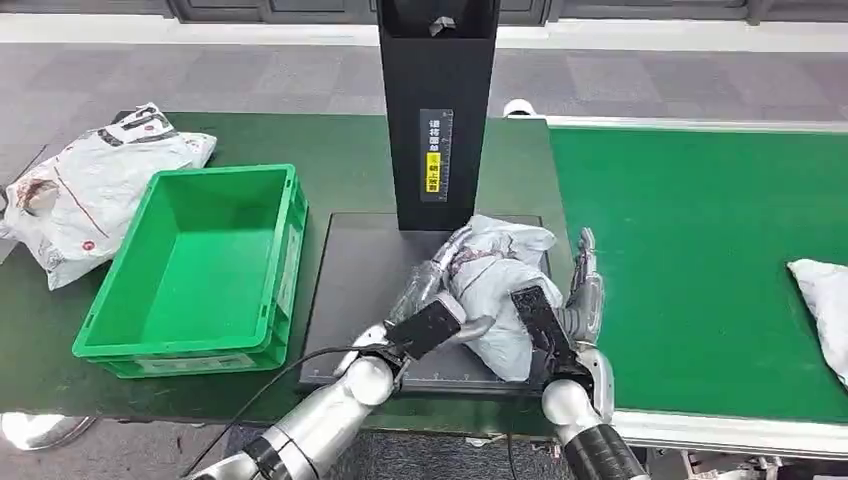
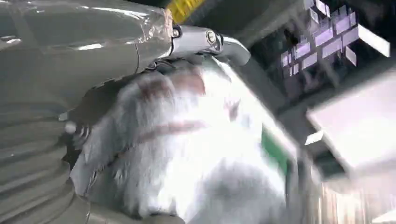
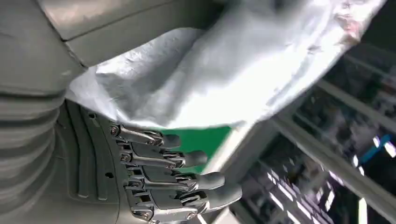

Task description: Moved the parcel from conveyor to table for the left to box.

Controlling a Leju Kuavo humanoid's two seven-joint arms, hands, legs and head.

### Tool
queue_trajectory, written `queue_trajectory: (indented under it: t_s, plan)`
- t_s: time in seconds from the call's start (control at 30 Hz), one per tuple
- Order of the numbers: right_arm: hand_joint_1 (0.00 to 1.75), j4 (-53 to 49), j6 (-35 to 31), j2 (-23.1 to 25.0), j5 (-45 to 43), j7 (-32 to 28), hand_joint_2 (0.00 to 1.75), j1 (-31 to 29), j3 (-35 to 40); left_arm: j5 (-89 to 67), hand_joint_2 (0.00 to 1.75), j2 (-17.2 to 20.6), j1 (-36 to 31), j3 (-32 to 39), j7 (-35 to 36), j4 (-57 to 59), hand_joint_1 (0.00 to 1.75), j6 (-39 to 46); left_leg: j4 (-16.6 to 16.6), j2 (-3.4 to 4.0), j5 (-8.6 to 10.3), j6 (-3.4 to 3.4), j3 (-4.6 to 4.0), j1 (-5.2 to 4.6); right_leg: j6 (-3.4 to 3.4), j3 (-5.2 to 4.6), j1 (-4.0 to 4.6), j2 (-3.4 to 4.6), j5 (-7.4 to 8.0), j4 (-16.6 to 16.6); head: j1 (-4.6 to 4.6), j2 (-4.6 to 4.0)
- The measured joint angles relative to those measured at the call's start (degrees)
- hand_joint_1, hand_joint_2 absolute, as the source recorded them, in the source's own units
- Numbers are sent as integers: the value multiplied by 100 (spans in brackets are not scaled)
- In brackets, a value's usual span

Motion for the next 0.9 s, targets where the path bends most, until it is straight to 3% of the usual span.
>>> queue_trajectory:
  t_s: [0.47, 0.5, 0.57, 0.63, 0.9]
  plan:
    - [0, 245, 89, 2, 46, 42, 175, -142, -24, -560, 175, 0, -112, -433, 146, 293, 0, -271, 0, -5, 0, 0, 0, 0, 0, 0, 0, -8, 0, 0, 0, 0]
    - [0, 245, 89, 2, 46, 42, 175, -144, -24, -597, 175, 0, -115, -433, 146, 305, 175, -271, 0, -5, 0, 0, 0, 0, 0, 0, 0, -8, 0, 0, 0, 0]
    - [0, 336, 129, 2, 147, 122, 175, -160, -26, -1088, 175, -2, -261, -764, 282, 604, 175, -699, 0, -7, 0, 0, 0, 0, 0, 3, 1, -10, -1, 0, 0, 0]
    - [0, 332, 199, -11, 284, 273, 175, 56, -151, -1744, 175, -116, -664, -1079, 861, 1314, 175, -520, 0, -16, -2, 4, 6, 0, 1, 17, 0, -21, -1, -1, 0, 0]
    - [0, 150, 327, -24, 483, 369, 175, 221, -227, -1790, 175, -146, -969, -1099, 843, 1615, 175, -959, -1, -12, -3, 4, 26, 0, 0, 35, 1, -20, -2, 0, 0, 0]
